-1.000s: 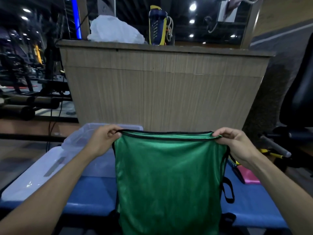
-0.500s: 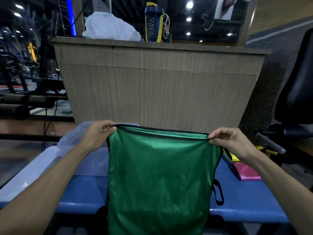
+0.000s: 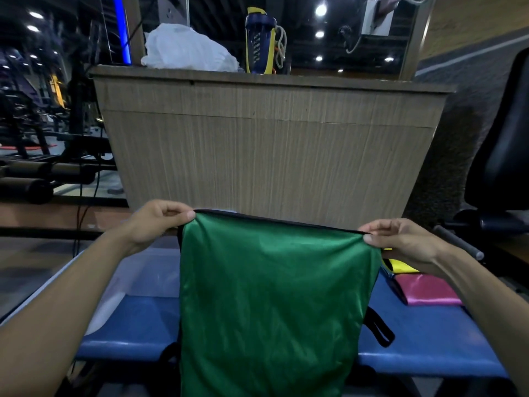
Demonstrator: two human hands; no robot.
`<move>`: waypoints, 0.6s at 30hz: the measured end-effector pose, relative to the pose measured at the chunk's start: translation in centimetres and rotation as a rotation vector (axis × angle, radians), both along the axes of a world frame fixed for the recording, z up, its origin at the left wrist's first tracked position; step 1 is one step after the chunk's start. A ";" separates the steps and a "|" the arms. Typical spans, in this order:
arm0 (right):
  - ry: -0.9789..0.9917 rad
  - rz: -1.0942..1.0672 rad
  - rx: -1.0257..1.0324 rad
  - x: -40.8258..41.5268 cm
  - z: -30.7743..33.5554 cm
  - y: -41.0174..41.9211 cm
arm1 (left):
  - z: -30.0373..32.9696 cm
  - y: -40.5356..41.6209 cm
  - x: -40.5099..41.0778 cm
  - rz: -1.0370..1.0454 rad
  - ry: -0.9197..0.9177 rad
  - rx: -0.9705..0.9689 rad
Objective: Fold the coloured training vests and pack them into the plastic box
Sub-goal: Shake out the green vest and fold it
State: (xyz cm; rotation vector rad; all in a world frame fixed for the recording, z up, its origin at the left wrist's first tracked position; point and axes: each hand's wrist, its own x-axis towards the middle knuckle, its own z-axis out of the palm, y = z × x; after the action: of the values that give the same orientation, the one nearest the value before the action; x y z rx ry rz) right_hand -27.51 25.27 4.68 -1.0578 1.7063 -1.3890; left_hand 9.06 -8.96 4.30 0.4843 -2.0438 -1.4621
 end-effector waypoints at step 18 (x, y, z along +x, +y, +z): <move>-0.309 0.173 -0.254 1.9 2.7 2.5 | 5.6 2.8 1.9 -0.217 0.036 0.131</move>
State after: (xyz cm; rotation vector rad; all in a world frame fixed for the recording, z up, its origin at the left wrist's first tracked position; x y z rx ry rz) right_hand -25.65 27.78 7.34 -1.0355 1.2132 -1.5900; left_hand 10.91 -6.13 9.85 0.2919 -2.0315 -1.7273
